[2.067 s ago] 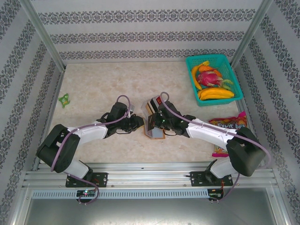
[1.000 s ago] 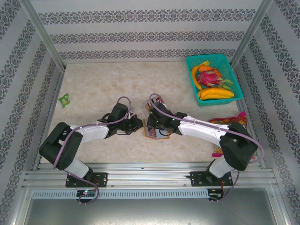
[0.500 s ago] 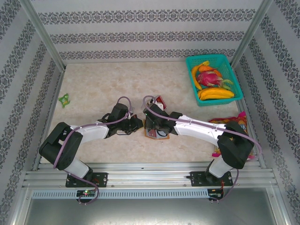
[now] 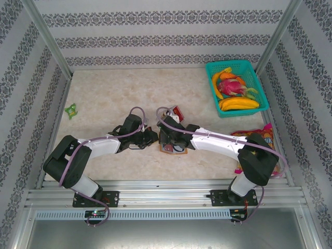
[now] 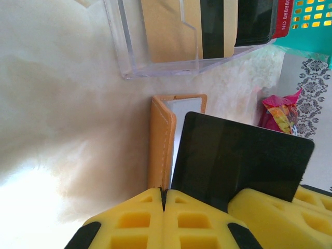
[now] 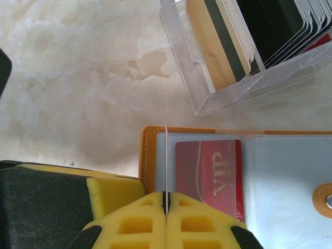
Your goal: Put the credit cards into the card holder
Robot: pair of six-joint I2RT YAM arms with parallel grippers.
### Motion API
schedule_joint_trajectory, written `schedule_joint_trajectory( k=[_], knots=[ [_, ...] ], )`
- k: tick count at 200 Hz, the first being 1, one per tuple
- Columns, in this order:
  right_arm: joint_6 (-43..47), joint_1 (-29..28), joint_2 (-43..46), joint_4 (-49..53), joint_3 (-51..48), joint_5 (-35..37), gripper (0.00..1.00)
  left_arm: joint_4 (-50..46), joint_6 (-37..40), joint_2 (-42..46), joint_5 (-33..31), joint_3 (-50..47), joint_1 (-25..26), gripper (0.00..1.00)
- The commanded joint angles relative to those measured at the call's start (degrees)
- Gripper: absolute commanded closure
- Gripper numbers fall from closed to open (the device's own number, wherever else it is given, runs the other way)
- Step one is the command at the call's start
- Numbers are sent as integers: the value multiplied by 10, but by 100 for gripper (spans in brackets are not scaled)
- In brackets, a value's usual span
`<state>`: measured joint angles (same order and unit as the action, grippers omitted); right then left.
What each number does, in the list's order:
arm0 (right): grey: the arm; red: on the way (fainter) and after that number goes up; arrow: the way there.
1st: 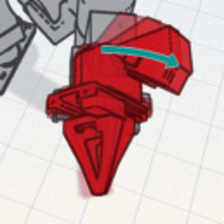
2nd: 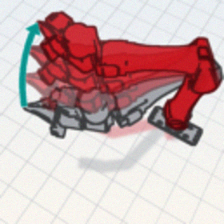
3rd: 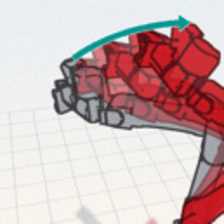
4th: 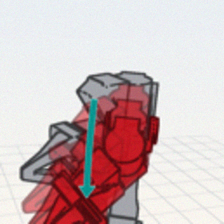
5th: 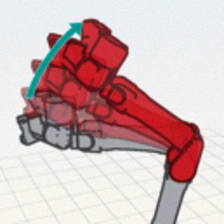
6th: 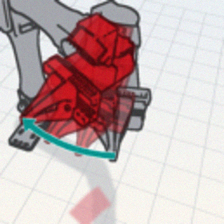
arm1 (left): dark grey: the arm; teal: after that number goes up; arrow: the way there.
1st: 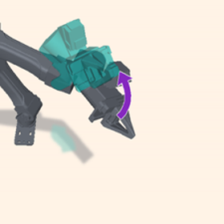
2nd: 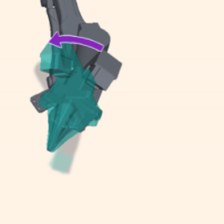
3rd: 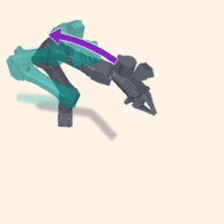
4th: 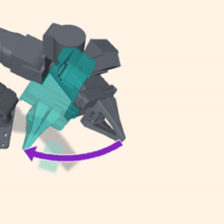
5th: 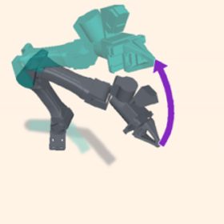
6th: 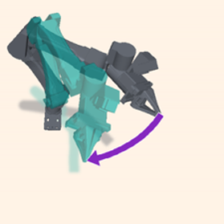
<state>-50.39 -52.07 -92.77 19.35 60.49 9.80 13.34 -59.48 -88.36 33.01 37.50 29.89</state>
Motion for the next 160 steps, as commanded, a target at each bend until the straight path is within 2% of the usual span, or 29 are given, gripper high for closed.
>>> schedule_joint_trajectory(
  k=[1, 40, 110, 138, 160],
  knots=[
    [9, -17, -29, 43, 45, 38, 100, 24, -9, 14, 9, -4, -4, 100],
    [25, -43, -56, 161, 102, 141, 100, 14, -7, 21, 0, -3, -3, 100],
    [24, -38, -8, 191, 78, 189, 100, 1, -3, 17, -11, -8, -4, 100],
    [17, -6, 14, 182, 35, 159, 100, -15, 7, 17, -19, -8, -4, 100],
    [31, 25, 50, 104, -26, 87, 100, -37, 26, 14, -30, -9, -4, 100]
  ],
)
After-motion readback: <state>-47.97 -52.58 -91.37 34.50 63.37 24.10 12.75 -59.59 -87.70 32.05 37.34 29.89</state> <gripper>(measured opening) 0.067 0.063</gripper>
